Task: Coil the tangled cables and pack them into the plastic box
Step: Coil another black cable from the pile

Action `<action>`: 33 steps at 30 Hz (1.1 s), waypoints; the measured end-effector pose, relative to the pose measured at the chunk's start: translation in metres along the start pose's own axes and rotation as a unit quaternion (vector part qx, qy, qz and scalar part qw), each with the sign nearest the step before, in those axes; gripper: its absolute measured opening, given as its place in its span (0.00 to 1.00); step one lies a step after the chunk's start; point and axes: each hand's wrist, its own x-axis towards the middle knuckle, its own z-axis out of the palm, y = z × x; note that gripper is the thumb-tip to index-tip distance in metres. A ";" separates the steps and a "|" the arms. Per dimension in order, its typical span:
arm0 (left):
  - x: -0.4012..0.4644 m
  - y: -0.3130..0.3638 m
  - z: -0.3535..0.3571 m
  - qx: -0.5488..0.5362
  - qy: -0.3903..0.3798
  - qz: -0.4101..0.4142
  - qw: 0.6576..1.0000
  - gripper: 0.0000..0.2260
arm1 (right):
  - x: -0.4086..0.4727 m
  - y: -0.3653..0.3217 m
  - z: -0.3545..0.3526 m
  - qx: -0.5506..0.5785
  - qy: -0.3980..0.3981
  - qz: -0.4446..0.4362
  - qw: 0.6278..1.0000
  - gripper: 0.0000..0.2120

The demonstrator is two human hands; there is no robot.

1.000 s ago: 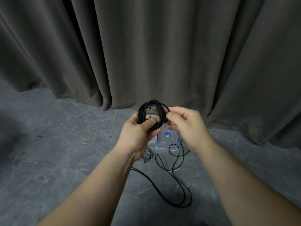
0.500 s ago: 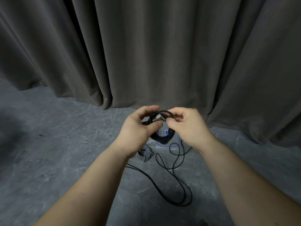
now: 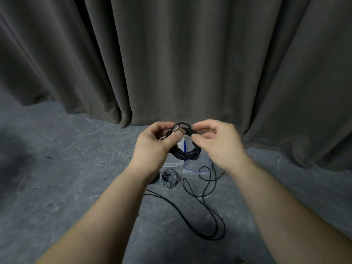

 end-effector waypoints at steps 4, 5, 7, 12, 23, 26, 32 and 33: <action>0.002 0.001 0.000 -0.040 0.008 -0.019 0.999 0.10 | -0.003 -0.003 0.002 0.015 -0.005 0.003 1.000 0.12; 0.002 0.002 0.000 -0.049 0.009 -0.020 0.999 0.09 | -0.005 -0.005 0.003 0.017 -0.011 0.001 1.000 0.12; 0.001 0.003 0.001 -0.062 0.006 -0.021 0.998 0.08 | -0.006 -0.007 0.005 -0.001 -0.014 -0.010 1.000 0.10; 0.000 0.001 0.004 -0.051 -0.008 -0.025 0.998 0.05 | -0.002 -0.003 0.010 -0.089 0.020 -0.012 0.996 0.06; 0.001 0.002 -0.002 0.010 -0.042 -0.059 0.997 0.07 | 0.000 0.002 0.001 -0.074 -0.037 -0.028 0.996 0.16; 0.001 0.003 -0.003 -0.023 -0.047 -0.074 0.996 0.07 | 0.000 -0.001 -0.001 -0.020 -0.079 -0.004 0.997 0.17; -0.001 0.005 -0.004 -0.118 -0.057 -0.104 0.986 0.07 | -0.002 -0.005 -0.001 -0.011 -0.099 -0.019 0.995 0.19; -0.001 0.006 -0.004 -0.128 -0.060 -0.108 0.984 0.06 | -0.002 -0.004 0.000 -0.021 -0.096 -0.027 0.995 0.18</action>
